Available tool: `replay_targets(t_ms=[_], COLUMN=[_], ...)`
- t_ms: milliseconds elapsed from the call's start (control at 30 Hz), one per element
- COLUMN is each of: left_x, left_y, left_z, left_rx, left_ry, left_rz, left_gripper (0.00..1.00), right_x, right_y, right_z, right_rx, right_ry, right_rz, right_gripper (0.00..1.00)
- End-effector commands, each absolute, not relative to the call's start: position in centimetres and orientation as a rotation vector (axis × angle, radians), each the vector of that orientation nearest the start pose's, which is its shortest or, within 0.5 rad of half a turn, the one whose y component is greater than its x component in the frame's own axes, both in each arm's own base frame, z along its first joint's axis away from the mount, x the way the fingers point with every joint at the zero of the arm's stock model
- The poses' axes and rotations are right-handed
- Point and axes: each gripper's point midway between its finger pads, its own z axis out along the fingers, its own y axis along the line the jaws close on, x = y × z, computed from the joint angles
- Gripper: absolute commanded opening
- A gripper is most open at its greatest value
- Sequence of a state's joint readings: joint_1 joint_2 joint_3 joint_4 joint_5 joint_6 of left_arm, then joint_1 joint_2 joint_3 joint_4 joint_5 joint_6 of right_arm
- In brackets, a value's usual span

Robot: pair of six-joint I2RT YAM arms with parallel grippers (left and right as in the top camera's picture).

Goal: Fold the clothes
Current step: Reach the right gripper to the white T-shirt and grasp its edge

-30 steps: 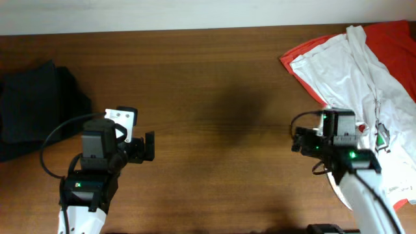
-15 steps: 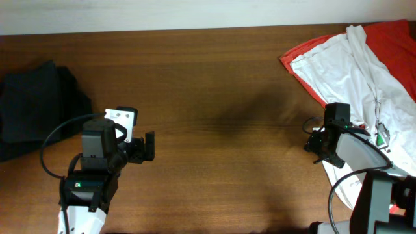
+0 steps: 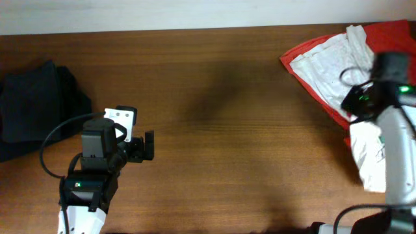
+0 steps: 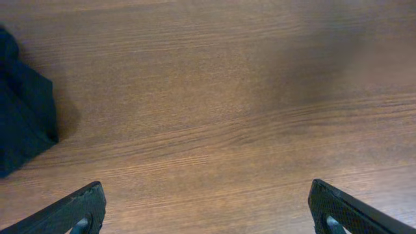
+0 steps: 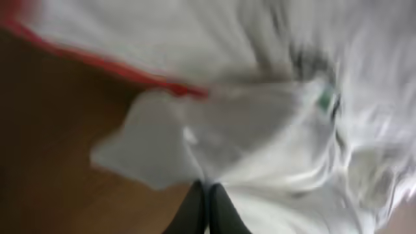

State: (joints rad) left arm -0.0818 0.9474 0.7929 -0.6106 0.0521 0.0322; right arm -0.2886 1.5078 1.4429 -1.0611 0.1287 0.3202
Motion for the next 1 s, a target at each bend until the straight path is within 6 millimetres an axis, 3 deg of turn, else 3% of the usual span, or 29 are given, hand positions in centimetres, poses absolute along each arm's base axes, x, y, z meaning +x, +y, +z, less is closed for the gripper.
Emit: replay_targets(t_ms=[0,100,167,333,367,400,433,467,533,600,633,667,733,833,867,967], left_x=[29.7,29.7,29.7,29.7,29.7,29.7,29.7,29.7,29.7,29.6,29.7,29.7,29.7,29.7,29.7,29.7], left_y=[-2.7,-2.8,-2.8,-2.8,-2.8,-2.8,-2.8,-2.8,-2.8,-2.8,-2.8,-2.8,-2.8,-2.8,-2.8,-2.8], left_z=[18.8,18.8,18.8,18.8,18.8,18.8,18.8,18.8,18.8,18.7,18.7,18.8,18.7,18.7,18.7,18.7], left_rx=[0.128,0.128,0.128,0.128,0.128,0.128,0.128,0.128,0.128,0.128,0.128,0.128,0.128,0.129,0.129,0.128], left_ry=[2.310,2.308,2.308,2.308,2.308,2.308,2.308,2.308,2.308,2.312,2.311,2.310,2.310,2.314,2.314,2.314], left_rz=[-0.060,-0.061,-0.060,-0.060,-0.060,-0.060,-0.061,-0.061,-0.061,-0.061,-0.061,-0.061,-0.061,-0.061,-0.061,-0.061], left_gripper=[0.99,0.99,0.99,0.99,0.99,0.99,0.99,0.99,0.99,0.99,0.99,0.99,0.99,0.99,0.99,0.99], right_x=[35.6,35.1,34.2,30.6,31.7,32.6,33.5,33.7,32.6,31.6,30.0,29.5,27.7,25.7,25.5,25.7], right_y=[-10.8,-11.0,-10.8,-9.6,-9.2,-9.4,-9.7,-10.9,-15.0,-16.4,-17.4,-17.7,-17.9,-17.1,-16.6,-16.1], right_z=[29.4,34.4,33.3,27.5,26.2,25.6,24.8,23.8,23.0,22.2,21.1,20.3,17.0,9.4,7.1,5.8], right_rx=[0.506,0.498,0.503,0.547,0.486,0.483,0.484,0.540,0.862,0.956,1.026,1.052,1.141,1.251,1.292,1.286], right_ry=[2.435,2.341,2.401,2.714,2.741,2.731,2.730,2.751,2.692,2.707,2.745,2.761,2.815,2.863,2.847,2.834], right_rz=[-0.079,-0.092,-0.095,-0.058,-0.013,-0.004,-0.007,-0.077,-0.321,-0.324,-0.332,-0.334,-0.329,-0.255,-0.182,-0.131], right_gripper=[0.04,0.04,0.04,0.08,0.10,0.26,0.54,0.61,0.62,0.63,0.63,0.63,0.62,0.57,0.47,0.39])
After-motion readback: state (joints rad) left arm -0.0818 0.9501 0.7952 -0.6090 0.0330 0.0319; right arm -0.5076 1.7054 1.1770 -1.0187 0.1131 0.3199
